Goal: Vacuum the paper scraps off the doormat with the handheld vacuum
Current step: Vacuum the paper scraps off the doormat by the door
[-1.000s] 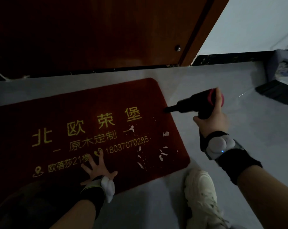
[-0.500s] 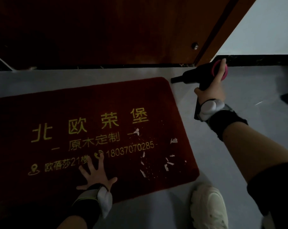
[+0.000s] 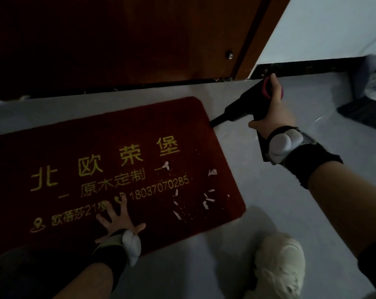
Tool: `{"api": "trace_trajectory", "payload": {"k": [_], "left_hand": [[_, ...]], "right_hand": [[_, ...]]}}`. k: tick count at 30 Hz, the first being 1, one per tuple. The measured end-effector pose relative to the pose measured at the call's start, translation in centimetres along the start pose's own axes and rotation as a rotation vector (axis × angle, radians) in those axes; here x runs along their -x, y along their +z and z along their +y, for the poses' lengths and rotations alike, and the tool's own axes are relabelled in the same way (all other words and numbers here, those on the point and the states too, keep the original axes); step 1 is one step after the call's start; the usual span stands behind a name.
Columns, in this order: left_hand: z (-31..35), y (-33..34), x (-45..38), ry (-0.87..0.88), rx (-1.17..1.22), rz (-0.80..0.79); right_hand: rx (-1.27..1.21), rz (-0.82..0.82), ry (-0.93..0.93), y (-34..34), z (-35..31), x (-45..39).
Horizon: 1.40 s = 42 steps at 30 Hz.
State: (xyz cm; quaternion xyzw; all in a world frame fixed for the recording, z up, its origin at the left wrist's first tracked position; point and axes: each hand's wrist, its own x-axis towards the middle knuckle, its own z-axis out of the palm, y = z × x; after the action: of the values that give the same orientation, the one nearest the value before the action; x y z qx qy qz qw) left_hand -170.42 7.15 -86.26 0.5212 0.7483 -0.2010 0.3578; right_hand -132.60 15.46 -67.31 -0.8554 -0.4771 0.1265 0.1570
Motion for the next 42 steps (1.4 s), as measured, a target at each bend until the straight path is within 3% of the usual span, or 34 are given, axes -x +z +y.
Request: {"api": "trace_trajectory", "payload": {"k": [13, 32, 36, 42], "left_hand": [[-0.7, 0.4, -1.5, 0.024, -0.052, -0.005], [0.4, 1.4, -1.5, 0.002, -0.138, 0.087], [0.6, 1.3, -1.2, 0.006, -0.148, 0.093], [0.4, 0.8, -1.2, 0.045, -0.157, 0.047]], "right_hand": [[-0.029, -0.030, 0.002, -2.8, 4.1, 6.1], [0.403, -0.249, -0.080, -7.0, 6.5, 12.2], [0.295, -0.207, -0.055, -7.0, 6.9, 12.0], [-0.013, -0.003, -0.054, -5.5, 5.2, 10.8]]}}
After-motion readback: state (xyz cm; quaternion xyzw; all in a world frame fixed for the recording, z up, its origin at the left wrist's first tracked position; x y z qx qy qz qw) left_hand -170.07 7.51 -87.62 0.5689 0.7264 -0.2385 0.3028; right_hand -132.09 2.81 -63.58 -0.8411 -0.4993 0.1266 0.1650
